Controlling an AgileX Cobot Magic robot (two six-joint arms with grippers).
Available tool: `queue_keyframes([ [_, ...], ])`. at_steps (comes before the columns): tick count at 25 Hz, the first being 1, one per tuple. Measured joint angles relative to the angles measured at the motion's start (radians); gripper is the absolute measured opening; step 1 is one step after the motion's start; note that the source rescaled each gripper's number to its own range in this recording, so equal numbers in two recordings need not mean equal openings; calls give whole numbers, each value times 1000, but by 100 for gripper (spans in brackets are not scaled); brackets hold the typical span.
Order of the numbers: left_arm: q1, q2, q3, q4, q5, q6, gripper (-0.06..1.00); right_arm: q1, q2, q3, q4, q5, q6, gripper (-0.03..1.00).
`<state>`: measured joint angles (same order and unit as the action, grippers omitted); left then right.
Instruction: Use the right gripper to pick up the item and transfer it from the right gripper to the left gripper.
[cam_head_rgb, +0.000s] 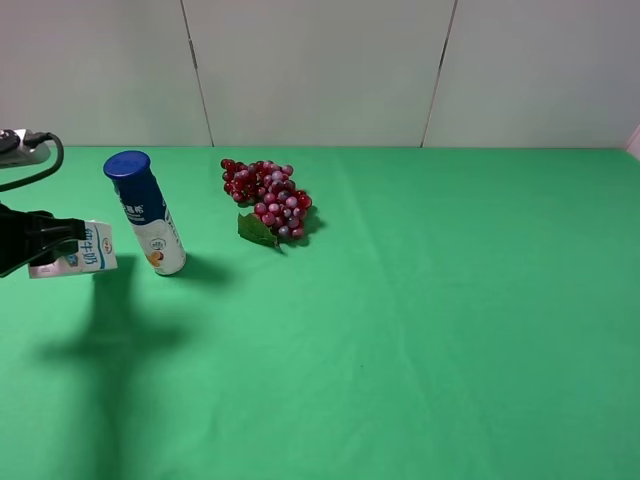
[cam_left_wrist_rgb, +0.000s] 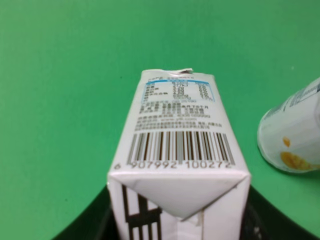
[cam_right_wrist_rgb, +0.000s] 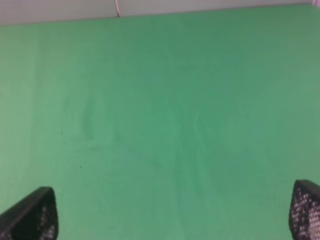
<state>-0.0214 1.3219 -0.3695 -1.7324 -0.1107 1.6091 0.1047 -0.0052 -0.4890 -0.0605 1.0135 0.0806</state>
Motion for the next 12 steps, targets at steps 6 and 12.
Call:
queue_keyframes([
  [6, 0, 0, 0, 0, -12, 5, 18, 0, 0, 0, 0, 0, 0, 100],
  [12, 0, -1, -1, 0, -40, 5, 93, 0, 0, 0, 0, 0, 0, 100],
])
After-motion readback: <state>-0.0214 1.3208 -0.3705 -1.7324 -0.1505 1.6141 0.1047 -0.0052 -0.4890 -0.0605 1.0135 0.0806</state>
